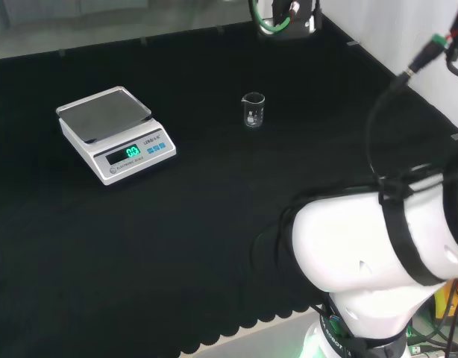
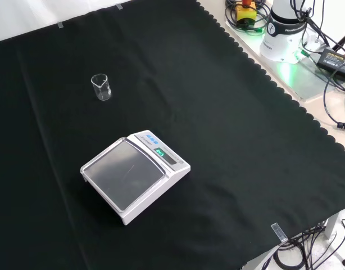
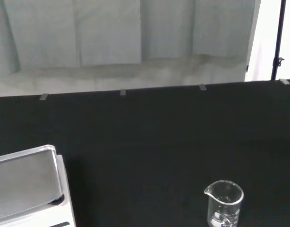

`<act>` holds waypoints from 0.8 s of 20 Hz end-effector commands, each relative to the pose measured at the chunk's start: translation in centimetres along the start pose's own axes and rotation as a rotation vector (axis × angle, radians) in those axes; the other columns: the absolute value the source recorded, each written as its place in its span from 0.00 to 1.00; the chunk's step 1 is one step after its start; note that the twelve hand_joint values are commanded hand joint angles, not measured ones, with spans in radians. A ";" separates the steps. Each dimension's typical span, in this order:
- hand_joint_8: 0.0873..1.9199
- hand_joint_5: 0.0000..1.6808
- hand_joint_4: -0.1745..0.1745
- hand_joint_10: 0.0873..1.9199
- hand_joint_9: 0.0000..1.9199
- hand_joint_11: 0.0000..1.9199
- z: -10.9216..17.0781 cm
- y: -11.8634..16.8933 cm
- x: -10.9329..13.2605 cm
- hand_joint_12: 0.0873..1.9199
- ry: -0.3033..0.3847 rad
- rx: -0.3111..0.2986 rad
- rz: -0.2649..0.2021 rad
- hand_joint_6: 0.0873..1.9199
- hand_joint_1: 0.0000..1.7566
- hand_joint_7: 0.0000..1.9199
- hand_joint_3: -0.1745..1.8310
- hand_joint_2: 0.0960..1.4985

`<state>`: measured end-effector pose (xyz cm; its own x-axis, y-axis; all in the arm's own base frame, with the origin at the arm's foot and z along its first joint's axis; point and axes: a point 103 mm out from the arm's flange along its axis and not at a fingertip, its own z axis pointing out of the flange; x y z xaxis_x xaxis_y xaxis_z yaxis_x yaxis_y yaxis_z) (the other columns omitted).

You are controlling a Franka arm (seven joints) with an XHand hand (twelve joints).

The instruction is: Pick up the beaker.

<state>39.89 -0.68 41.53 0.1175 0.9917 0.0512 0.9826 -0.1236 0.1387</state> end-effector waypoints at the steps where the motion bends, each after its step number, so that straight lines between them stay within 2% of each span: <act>1: 0.33 0.14 0.41 0.39 0.01 0.00 13.6 12.1 -5.1 0.77 0.037 -0.043 0.028 0.00 0.16 0.01 0.17 0.60; 5: 0.34 0.15 0.40 0.40 0.00 0.00 16.5 15.0 -6.2 0.77 0.051 -0.014 0.076 0.00 0.16 0.00 0.17 0.60; 11: 0.34 0.15 0.38 0.41 0.00 0.00 21.6 18.5 -6.7 0.77 0.053 0.063 0.111 0.00 0.17 0.00 0.16 0.60; 16: 0.34 0.14 0.37 0.41 0.00 0.00 24.5 19.3 -7.5 0.77 0.069 0.109 0.135 0.00 0.18 0.00 0.16 0.59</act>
<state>57.29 -6.70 23.13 0.1915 0.9767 0.0971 0.9808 -0.1942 0.0193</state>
